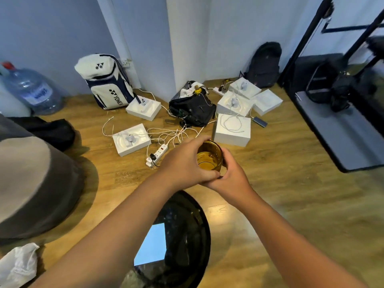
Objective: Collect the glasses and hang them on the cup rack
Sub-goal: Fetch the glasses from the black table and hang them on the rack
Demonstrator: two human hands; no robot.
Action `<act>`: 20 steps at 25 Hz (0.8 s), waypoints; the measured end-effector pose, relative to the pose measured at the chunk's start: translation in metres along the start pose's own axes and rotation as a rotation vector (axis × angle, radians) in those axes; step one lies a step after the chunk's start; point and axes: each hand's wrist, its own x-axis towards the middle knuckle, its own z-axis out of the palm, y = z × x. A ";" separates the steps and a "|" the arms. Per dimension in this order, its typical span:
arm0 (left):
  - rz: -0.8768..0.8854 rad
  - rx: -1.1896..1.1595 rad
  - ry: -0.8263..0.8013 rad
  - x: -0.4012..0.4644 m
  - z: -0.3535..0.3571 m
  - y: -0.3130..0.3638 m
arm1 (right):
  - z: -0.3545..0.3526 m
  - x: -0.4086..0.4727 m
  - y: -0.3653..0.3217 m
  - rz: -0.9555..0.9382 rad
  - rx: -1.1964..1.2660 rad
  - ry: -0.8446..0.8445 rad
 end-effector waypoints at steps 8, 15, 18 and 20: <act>0.197 -0.111 0.015 0.016 -0.061 0.161 | -0.121 -0.036 -0.126 -0.195 -0.003 0.118; 0.331 -0.339 0.031 -0.006 -0.114 0.282 | -0.205 -0.101 -0.234 -0.269 -0.030 0.327; 0.431 -0.322 0.013 -0.019 -0.141 0.328 | -0.233 -0.146 -0.281 -0.286 -0.039 0.447; 0.493 -0.300 0.015 -0.025 -0.154 0.351 | -0.246 -0.175 -0.308 -0.296 -0.017 0.522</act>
